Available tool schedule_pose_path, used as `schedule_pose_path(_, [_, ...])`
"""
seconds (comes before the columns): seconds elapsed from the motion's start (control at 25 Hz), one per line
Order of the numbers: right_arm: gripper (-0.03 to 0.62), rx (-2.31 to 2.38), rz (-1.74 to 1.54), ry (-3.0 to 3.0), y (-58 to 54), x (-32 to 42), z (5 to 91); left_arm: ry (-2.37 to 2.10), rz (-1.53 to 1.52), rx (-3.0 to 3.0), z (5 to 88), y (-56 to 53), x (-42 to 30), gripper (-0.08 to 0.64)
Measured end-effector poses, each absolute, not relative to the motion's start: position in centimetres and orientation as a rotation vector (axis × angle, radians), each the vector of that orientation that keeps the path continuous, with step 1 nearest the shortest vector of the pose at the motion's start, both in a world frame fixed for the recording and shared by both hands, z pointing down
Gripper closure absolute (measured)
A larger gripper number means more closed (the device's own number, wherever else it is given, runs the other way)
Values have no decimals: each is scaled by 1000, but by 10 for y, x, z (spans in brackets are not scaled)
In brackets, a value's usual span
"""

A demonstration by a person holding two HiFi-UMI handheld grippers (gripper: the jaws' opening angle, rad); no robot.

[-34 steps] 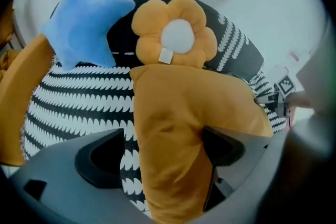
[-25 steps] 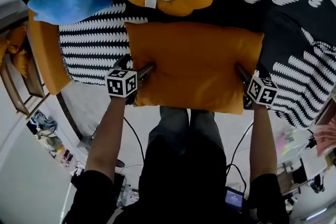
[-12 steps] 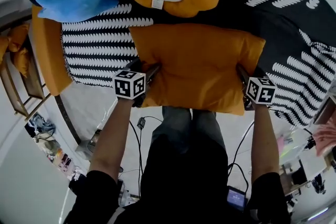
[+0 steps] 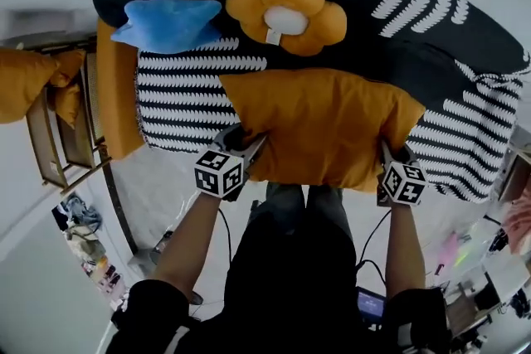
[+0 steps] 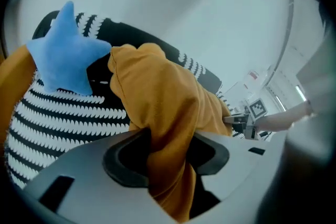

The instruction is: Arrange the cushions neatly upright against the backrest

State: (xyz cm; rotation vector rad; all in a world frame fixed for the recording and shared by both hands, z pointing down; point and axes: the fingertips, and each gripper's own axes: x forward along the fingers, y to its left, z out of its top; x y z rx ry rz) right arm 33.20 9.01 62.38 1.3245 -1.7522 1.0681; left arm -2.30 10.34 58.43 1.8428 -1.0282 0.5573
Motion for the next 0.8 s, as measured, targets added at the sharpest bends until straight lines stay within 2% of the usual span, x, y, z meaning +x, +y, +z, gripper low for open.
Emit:
schedule_pose_path(0.2, [416, 1395, 1055, -1801, 93, 325, 571, -1004, 544, 1944, 523, 96, -31, 350])
schedule_pose_path(0.48, [413, 1491, 1041, -1858, 85, 322, 532, -1069, 577, 2053, 478, 70, -34, 348])
schedule_pose_path(0.8, [413, 1630, 1056, -1838, 83, 392, 526, -1030, 621, 2121, 475, 37, 39, 344])
